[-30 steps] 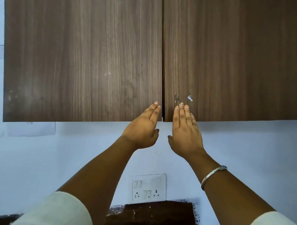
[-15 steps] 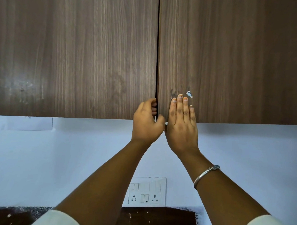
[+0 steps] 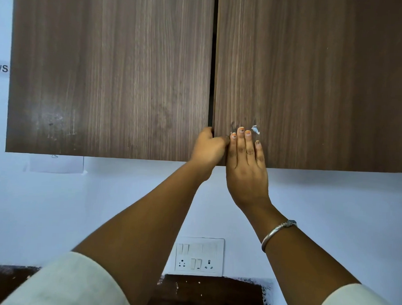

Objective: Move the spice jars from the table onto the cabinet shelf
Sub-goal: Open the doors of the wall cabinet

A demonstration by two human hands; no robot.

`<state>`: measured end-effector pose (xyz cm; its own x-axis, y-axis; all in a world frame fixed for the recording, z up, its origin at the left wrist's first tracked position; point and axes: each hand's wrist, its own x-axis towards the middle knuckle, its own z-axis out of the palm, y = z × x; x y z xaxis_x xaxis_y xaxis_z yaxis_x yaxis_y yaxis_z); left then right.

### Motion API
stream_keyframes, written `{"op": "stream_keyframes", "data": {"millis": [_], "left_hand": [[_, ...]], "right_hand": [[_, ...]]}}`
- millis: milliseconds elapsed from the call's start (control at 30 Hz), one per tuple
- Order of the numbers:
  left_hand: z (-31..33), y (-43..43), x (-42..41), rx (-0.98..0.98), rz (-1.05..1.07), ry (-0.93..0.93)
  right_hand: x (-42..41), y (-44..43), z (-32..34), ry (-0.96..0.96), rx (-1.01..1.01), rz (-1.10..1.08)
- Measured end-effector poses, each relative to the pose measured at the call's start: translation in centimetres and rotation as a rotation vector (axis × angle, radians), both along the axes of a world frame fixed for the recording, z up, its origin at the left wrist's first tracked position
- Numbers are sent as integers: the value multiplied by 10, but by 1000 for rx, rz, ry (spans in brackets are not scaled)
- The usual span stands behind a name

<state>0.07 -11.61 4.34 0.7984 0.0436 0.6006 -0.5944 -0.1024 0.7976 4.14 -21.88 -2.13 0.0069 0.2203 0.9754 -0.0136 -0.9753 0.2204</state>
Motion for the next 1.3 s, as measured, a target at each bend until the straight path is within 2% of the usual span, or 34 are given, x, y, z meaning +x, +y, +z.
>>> {"op": "stream_keyframes", "data": {"millis": [200,567,733,800,1033,1133,1233,1267,1300], "left_hand": [[2,10,-32,-22,-251,66],[-3,-5,-106,77,-432,-6],[-2,-28,-147,163,-357,-104],[-2,-40,-163,216,-317,-146],[-12,-79,-215,286,-294,-262],[-15,-95,-227,308,-295,-277],[-20,-112,-236,402,-344,-304],[-22,-120,-241,444,-366,-320],[-24,-128,-246,482,-377,-339]], "right_hand": [[-33,-1,-2,17,49,15],[-118,-7,-7,52,206,83],[-169,-24,-7,135,323,104],[-193,-33,-6,223,405,146],[-257,-54,-3,216,645,150],[-276,-53,-5,131,774,329],[-291,-61,-5,95,859,414],[-296,-70,-5,64,935,491],[-302,-76,-2,17,1069,676]]}}
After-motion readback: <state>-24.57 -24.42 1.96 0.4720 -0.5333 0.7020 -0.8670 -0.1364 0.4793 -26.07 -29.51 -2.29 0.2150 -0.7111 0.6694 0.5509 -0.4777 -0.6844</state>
